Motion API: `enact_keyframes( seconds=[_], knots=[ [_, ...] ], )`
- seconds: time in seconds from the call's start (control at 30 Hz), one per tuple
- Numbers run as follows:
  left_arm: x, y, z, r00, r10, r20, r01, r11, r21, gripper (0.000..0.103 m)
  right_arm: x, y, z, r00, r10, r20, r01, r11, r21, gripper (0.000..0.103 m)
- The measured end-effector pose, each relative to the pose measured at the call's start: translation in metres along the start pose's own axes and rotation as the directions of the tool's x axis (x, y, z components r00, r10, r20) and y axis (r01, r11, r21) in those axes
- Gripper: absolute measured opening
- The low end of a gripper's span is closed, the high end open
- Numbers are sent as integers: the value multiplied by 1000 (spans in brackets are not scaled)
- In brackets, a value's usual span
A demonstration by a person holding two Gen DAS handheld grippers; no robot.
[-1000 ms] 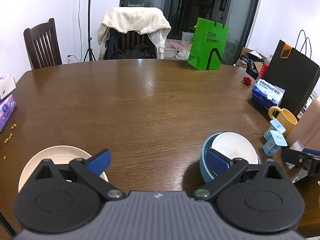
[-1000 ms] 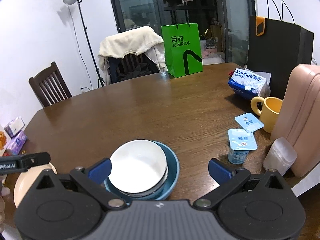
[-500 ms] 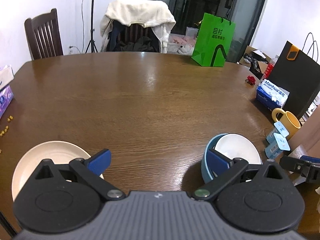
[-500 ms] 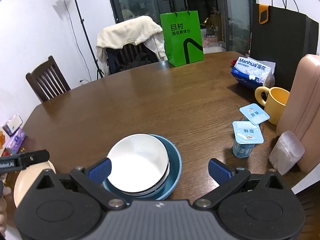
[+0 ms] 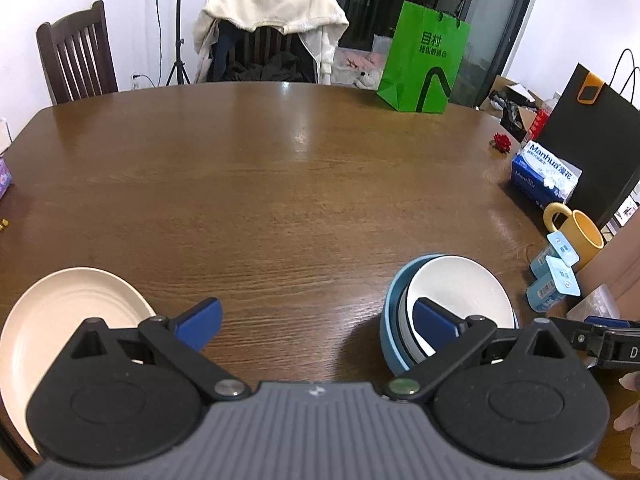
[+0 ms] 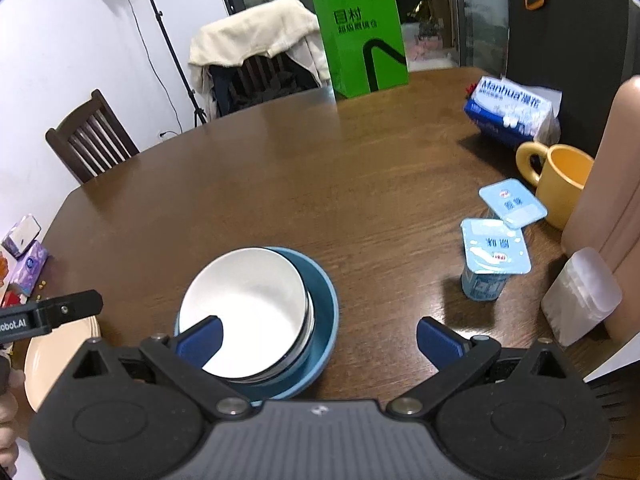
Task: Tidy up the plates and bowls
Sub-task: 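Move both tools forward to the rim of the blue bowl stack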
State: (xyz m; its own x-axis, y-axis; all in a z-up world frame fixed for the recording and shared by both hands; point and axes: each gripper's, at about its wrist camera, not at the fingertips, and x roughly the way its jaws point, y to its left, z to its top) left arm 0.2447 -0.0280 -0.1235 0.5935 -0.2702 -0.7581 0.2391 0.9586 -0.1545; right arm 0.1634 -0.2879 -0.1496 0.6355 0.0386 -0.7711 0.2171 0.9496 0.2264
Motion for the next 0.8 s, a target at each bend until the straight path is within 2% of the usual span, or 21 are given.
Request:
enact_keyframes(
  seconds=[0.5,0.8],
  knots=[
    [40,-25,13,994,-32,-104,29,999,-28,103,41,-13,18,994,41,-98,-41,999,-1,103],
    [76,-39,15,979,-48,-197,39,998,-49,103,70,-22,22,982,59,-177,-61,998,-6,103]
  ],
)
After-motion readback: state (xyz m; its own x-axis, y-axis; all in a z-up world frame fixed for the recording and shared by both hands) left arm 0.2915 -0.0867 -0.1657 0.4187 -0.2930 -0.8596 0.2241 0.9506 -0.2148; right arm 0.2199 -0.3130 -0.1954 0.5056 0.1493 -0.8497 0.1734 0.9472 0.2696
